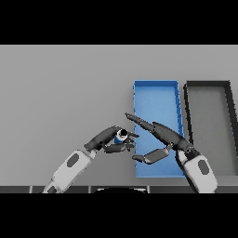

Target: Pick up the blue pipe and place it into the blue bin.

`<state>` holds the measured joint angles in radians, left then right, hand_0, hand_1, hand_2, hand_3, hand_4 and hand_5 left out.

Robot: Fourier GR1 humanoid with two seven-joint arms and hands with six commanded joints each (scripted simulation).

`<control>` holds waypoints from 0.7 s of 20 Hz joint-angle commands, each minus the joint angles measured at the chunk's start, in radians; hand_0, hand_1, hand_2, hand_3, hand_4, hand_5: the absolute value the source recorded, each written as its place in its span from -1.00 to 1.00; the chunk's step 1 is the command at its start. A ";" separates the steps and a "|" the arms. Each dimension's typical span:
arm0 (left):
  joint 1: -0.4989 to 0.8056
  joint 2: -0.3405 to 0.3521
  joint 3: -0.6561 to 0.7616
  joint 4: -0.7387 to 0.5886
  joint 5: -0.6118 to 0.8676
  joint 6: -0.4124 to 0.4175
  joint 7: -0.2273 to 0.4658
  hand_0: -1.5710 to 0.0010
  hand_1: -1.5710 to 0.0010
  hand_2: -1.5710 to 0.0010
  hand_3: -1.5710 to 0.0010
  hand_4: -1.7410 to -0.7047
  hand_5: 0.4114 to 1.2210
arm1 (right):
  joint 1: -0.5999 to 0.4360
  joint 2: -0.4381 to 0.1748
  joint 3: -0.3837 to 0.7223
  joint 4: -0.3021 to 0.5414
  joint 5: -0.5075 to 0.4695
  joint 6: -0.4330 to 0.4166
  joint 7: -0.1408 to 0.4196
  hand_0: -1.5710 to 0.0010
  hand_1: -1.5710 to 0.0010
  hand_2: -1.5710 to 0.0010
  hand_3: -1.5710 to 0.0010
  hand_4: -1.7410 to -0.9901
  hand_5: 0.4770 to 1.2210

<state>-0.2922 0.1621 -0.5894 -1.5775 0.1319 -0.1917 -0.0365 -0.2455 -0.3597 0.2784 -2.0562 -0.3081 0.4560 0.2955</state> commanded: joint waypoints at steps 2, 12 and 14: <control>-0.011 -0.009 0.002 0.018 -0.012 0.001 -0.002 -1.00 -1.00 -1.00 -0.83 -0.98 1.00 | -0.055 0.012 0.017 0.037 -0.004 0.021 0.015 1.00 1.00 1.00 1.00 0.22 -0.86; -0.022 -0.009 0.020 0.017 0.027 -0.051 0.007 -1.00 -1.00 -1.00 -0.91 -0.97 1.00 | -0.244 0.136 0.091 0.202 0.001 0.049 0.101 1.00 1.00 0.97 1.00 0.37 -0.91; -0.020 -0.011 0.022 0.017 0.043 -0.066 0.015 -1.00 -1.00 -1.00 -0.88 -0.96 1.00 | -0.268 0.152 0.098 0.240 0.001 0.073 0.092 0.98 0.95 0.91 0.98 0.33 -0.89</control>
<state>-0.3126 0.1512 -0.5667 -1.5607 0.1756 -0.2587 -0.0202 -0.5142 -0.2073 0.3765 -1.8161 -0.3062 0.5291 0.3891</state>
